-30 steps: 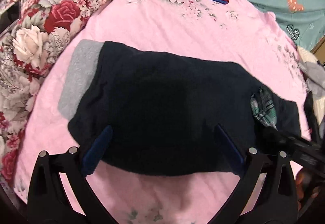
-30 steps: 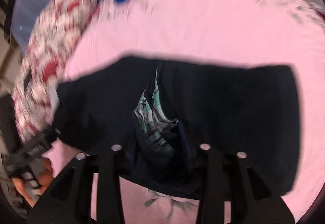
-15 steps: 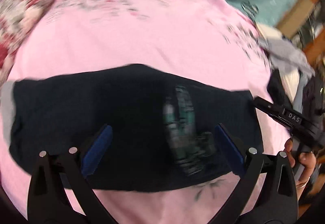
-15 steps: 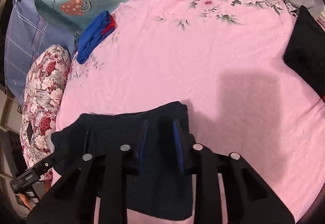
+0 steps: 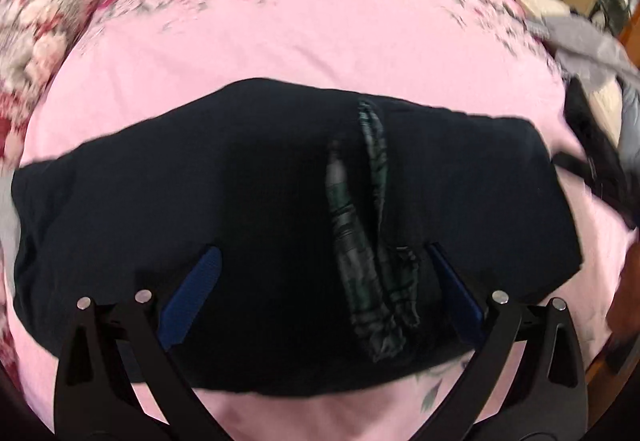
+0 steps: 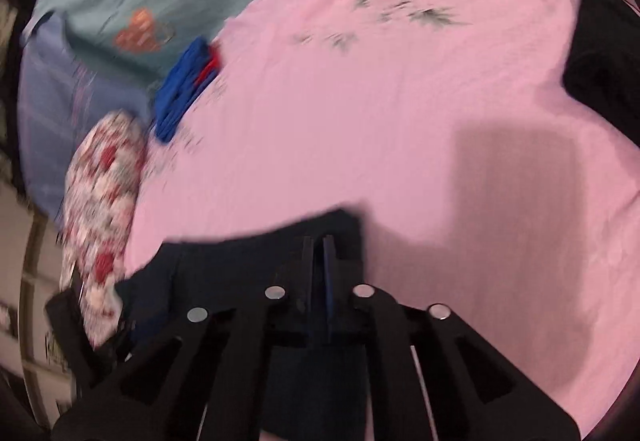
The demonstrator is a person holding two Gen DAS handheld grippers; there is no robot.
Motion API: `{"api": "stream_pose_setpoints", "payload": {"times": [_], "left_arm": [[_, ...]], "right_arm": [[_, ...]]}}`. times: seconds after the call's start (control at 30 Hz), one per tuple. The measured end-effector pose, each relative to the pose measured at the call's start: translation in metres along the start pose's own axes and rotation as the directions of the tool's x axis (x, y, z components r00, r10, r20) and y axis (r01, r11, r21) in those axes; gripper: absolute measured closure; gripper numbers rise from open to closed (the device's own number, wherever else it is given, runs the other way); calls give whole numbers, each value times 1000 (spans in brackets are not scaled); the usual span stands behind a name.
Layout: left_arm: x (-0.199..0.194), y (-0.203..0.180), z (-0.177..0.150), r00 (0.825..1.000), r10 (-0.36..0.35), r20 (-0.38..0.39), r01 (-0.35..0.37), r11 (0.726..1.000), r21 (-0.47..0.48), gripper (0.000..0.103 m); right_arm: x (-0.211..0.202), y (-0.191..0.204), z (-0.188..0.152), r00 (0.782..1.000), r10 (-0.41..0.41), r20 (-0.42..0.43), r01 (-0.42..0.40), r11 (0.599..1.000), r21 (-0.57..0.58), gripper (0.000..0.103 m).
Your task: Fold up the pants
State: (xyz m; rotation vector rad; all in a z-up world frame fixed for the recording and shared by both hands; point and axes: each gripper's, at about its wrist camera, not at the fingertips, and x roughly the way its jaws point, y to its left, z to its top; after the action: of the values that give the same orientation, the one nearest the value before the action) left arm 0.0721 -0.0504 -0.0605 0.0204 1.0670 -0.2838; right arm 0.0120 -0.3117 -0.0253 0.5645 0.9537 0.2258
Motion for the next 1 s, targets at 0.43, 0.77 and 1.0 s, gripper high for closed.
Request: {"api": "stream_pose_setpoints", "payload": {"times": [0.43,0.77,1.0], "left_arm": [[-5,20,-12,999,-54,1,54,996,-70,2],[-60,51,-18,990,-66,127,76,994,-78,2],[-93,155,-47,981,107,161,-43,934,-354,2]], "right_arm": [[-22,34,-36,998,-53,22,56,986,-159,69],[-3,23,-34,986,-152,73,156,986,-53,42],[-10,22,-44,989,-87,116,91,995,-30,32]]}}
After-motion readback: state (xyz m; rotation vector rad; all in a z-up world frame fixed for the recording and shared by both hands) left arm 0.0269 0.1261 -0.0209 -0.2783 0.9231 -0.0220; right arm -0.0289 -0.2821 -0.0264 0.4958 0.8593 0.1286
